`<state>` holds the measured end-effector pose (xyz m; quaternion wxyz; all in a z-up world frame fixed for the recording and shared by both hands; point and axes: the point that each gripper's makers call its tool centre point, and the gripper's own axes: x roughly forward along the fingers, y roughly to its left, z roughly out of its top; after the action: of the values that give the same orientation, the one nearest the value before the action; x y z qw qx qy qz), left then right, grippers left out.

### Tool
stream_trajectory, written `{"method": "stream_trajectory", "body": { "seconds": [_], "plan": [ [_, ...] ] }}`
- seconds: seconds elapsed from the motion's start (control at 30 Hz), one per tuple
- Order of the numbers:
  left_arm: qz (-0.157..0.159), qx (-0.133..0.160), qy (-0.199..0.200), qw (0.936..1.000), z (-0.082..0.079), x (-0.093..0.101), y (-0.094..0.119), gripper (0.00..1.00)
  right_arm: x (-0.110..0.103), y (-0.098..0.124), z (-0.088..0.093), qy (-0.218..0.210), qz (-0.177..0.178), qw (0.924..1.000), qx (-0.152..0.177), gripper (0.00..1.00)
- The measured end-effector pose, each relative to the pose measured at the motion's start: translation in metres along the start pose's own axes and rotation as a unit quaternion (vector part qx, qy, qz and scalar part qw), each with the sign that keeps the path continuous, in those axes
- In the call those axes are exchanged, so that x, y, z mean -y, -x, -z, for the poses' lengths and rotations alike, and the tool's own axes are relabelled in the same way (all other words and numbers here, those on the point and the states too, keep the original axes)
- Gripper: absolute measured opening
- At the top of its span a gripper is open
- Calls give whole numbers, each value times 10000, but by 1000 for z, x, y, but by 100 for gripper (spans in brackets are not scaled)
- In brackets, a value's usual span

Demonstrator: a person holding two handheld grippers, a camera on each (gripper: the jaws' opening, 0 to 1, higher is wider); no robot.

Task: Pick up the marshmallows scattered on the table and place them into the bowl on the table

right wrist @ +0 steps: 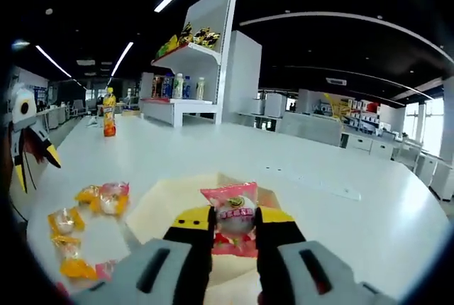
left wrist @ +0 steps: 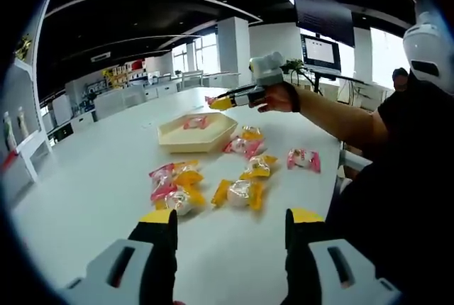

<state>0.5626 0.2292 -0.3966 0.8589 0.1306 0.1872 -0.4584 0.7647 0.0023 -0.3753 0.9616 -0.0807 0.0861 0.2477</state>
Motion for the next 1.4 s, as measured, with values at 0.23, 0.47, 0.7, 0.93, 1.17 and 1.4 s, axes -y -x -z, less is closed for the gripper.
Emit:
{"method": "stream_trajectory", "body": {
  "seconds": [0.23, 0.47, 0.7, 0.93, 1.17, 1.4],
  "plan": [
    [-15, -1, 42, 10000, 3, 0, 0, 60, 0, -3, 6, 86, -13, 9999, -76, 23],
    [7, 2, 46, 10000, 3, 2, -1, 60, 0, -5, 8, 90, -31, 9999, -111, 23],
    [7, -15, 38, 10000, 4, 2, -1, 60, -1, -6, 11, 243, -22, 9995, -196, 23],
    [45, 34, 49, 10000, 3, 4, -1, 60, -5, -10, 16, 53, -240, 9993, -277, 56],
    [68, 47, 22, 10000, 2, 5, -1, 60, -8, -7, 18, 31, -286, 9990, -346, 58],
    [75, 54, 36, 10000, 2, 6, -2, 60, -7, -5, 17, -23, -328, 9989, -334, 58]
  ]
}}
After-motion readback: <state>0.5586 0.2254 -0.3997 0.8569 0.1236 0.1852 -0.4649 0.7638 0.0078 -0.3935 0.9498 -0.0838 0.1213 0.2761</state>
